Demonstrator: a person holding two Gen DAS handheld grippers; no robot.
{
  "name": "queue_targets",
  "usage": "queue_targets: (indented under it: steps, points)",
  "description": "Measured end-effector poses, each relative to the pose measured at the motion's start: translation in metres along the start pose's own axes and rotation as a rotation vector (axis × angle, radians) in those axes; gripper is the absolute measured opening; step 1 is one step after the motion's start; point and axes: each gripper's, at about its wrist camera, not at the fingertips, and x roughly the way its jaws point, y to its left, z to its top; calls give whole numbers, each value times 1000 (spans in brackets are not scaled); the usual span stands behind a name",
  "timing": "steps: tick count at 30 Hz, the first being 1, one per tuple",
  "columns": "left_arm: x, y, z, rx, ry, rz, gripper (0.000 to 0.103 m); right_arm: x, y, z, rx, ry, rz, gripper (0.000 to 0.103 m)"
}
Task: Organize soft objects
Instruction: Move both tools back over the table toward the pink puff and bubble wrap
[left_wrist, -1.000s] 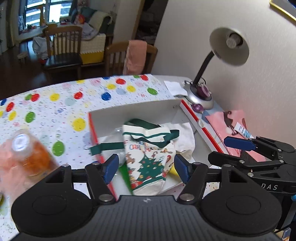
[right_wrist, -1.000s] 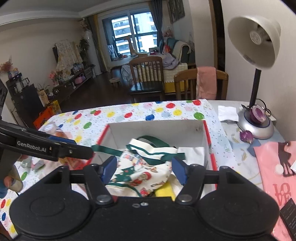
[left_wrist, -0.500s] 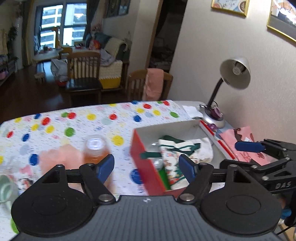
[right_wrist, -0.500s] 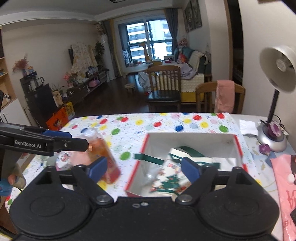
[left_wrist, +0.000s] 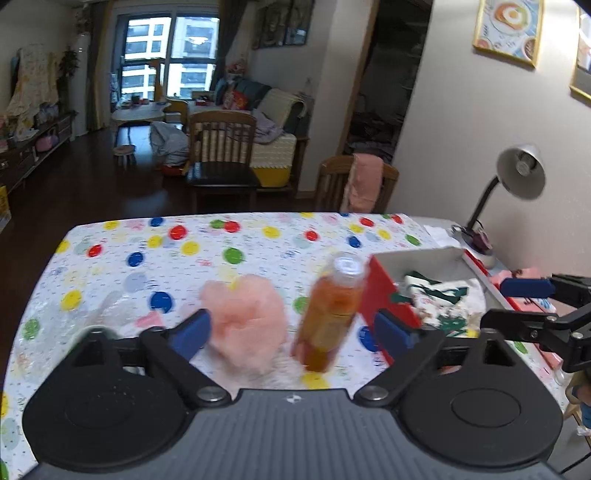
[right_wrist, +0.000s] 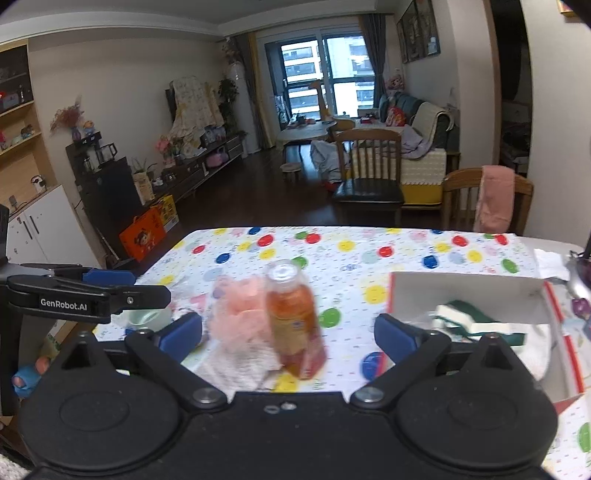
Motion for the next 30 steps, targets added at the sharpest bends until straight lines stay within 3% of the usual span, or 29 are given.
queue_targets:
  steps: [8, 14, 21, 30]
  points:
    - [-12, 77, -7, -24, -44, 31, 103, 35, 52, 1, -6, 38, 33, 100]
    - [-15, 138, -6, -70, -12, -39, 103, 68, 89, 4, -5, 68, 16, 100]
    - [-12, 194, -3, -67, -20, -23, 103, 109, 128, 10, -49, 106, 1, 100]
    - [26, 258, -1, -73, 76, 21, 103, 167, 159, 17, -102, 166, -25, 97]
